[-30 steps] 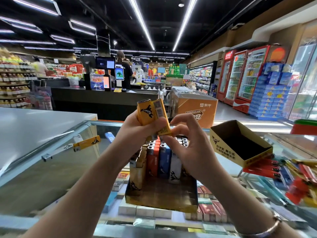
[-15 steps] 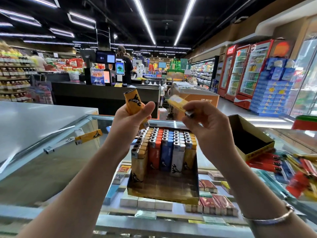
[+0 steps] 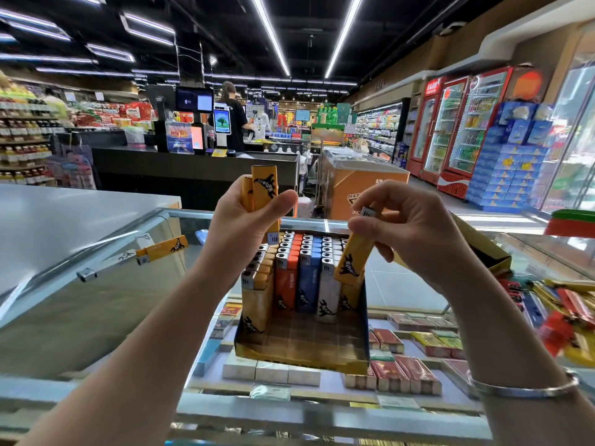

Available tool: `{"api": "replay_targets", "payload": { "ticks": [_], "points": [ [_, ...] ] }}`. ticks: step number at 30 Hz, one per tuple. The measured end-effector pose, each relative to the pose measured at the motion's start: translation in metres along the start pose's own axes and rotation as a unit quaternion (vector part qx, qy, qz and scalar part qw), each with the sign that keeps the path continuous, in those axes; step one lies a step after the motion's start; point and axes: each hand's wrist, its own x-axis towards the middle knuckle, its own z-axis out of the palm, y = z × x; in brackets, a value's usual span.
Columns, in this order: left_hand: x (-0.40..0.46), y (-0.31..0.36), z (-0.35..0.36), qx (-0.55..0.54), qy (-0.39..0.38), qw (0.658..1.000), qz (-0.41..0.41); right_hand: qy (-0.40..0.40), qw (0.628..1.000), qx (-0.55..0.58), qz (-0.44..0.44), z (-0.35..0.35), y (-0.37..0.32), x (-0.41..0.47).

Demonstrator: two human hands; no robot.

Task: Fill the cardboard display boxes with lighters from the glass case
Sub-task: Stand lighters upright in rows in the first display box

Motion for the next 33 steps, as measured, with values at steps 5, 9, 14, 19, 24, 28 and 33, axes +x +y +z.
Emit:
{"api": "replay_targets", "payload": {
  "ticks": [5, 9, 14, 19, 24, 28, 33],
  "points": [
    [0.0, -0.001, -0.001, -0.016, 0.017, 1.0, 0.004, -0.045, 0.998, -0.025, 0.039, -0.011, 0.0, -0.001],
    [-0.001, -0.001, -0.001, -0.023, 0.026, 0.999, 0.001, -0.066, 0.994, -0.067, 0.056, -0.015, 0.004, 0.0],
    [-0.001, -0.002, 0.0, -0.006, 0.02, 1.0, -0.014, -0.141, 0.968, -0.194, 0.072, -0.002, 0.012, -0.001],
    [0.0, -0.001, -0.001, -0.011, 0.022, 0.999, -0.021, -0.142, 0.933, -0.329, 0.022, 0.007, 0.014, 0.0],
    [-0.001, 0.001, -0.001, -0.017, 0.02, 0.999, -0.029, -0.169, 0.915, -0.365, 0.025, 0.006, 0.012, 0.0],
    [-0.002, 0.003, -0.002, -0.029, 0.016, 0.999, -0.037, -0.184, 0.907, -0.376, 0.04, 0.006, 0.012, 0.0],
    [-0.001, 0.005, -0.004, -0.059, 0.012, 0.997, -0.043, -0.189, 0.899, -0.392, 0.045, 0.006, 0.013, -0.001]
  ]
}}
